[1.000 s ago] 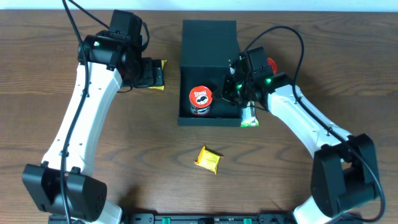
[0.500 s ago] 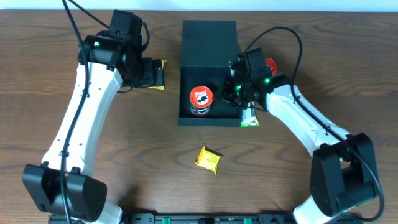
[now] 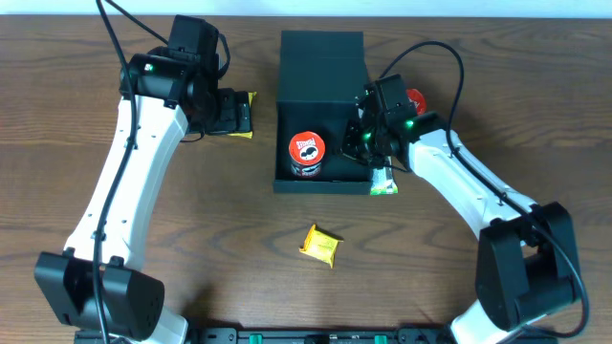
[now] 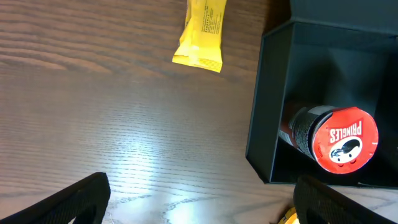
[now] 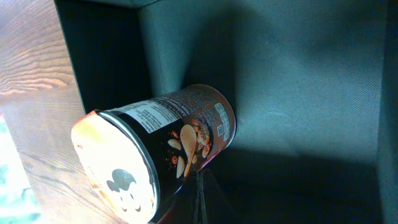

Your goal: Pack container

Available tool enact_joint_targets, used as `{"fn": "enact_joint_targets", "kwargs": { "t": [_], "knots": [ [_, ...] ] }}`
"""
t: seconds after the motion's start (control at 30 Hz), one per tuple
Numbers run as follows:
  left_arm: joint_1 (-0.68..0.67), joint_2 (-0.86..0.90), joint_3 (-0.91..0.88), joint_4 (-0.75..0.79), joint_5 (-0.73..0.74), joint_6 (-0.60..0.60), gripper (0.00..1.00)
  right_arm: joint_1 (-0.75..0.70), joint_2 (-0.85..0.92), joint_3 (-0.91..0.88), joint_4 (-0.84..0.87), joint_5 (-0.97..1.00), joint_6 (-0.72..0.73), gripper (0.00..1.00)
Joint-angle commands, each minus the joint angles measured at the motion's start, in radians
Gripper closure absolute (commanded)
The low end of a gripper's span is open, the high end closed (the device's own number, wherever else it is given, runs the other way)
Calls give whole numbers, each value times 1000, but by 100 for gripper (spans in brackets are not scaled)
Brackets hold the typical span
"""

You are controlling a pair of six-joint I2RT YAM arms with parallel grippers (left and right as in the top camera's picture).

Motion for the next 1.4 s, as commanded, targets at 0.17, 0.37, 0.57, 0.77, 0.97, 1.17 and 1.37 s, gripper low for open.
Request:
{"fn": "enact_joint_targets", "kwargs": {
  "t": [0.17,0.37,0.57,0.77,0.97,1.17,1.37],
  "knots": [
    [1,3,12,-3,4,-8,5,-58,9,12,-20,-142,-27,98],
    [1,3,12,3,4,-8,4,-66,9,12,5,-244,-27,99],
    [1,3,12,4,4,-8,5,-63,9,12,28,-269,-26,98],
    [1,3,12,4,4,-8,5,-37,9,12,45,-262,8,99],
    [1,3,12,4,4,-8,4,-10,9,12,51,-213,30,98],
    [1,3,12,4,3,-8,5,0,9,12,50,-170,17,99],
    [1,3,12,4,3,-8,5,11,9,11,46,-121,10,99]
  ]
}}
